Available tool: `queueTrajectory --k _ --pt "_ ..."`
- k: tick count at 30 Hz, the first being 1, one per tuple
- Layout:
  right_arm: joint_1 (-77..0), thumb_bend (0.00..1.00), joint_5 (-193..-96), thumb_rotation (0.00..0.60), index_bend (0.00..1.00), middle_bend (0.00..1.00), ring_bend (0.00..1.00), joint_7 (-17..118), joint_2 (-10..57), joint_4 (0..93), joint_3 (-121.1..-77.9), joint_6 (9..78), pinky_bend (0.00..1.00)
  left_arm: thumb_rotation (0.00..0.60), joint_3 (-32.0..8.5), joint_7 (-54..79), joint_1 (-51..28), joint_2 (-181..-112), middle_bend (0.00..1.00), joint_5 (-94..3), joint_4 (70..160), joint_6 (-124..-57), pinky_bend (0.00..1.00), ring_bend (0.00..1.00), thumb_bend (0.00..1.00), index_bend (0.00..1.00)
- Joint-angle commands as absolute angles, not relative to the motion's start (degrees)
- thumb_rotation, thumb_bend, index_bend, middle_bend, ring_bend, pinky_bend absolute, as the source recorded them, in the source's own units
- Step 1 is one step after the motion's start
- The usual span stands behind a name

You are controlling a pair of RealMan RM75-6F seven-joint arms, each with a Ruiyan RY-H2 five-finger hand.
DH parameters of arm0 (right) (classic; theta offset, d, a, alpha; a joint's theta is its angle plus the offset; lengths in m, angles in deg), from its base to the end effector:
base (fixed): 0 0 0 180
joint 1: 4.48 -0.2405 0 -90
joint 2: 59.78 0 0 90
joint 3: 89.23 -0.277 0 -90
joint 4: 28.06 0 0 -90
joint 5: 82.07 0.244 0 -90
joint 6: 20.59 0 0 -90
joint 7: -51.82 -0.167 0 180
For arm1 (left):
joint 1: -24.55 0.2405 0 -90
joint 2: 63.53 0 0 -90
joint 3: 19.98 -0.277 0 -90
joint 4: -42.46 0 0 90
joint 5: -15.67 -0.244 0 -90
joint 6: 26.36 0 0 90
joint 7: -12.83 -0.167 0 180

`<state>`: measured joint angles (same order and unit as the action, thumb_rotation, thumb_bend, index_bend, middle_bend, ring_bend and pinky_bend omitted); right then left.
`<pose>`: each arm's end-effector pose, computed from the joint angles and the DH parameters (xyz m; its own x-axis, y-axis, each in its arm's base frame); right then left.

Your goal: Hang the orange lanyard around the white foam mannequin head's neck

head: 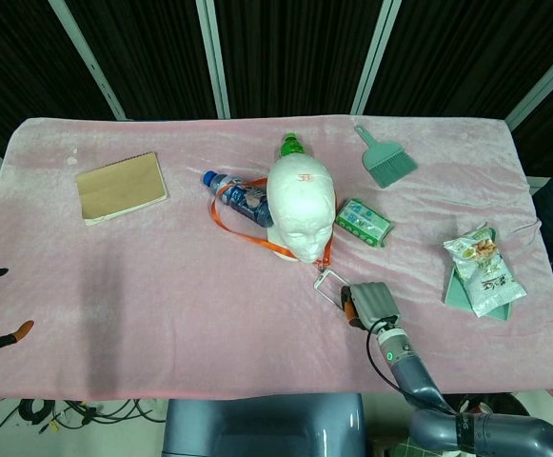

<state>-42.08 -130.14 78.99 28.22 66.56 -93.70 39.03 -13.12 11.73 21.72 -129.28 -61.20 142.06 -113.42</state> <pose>-0.2022 -0.3236 -0.0730 0.3571 -0.4546 0.8160 -0.9338 -0.1551 0.3223 -0.3345 0.2085 0.1389 0.2557 -0.0765 0.9637 0.9571 0.1603 -0.2412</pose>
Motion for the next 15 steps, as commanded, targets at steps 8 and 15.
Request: queueTrajectory --k 8,15 --pt "-40.8 0.37 -130.4 0.600 0.30 0.59 0.65 80.0 18.8 74.7 -96.1 42.7 0.62 0.600 -13.6 12.1 21.6 -129.2 0.06 -62.6 141.7 -113.2 0.00 0.00 0.04 0.23" --pt "-37.6 0.18 -127.7 0.600 0.17 0.28 0.42 80.5 6.8 81.0 -95.3 45.9 0.39 0.600 -14.5 13.1 21.8 -128.5 0.06 -65.2 141.2 -113.9 0.00 0.00 0.04 0.23"
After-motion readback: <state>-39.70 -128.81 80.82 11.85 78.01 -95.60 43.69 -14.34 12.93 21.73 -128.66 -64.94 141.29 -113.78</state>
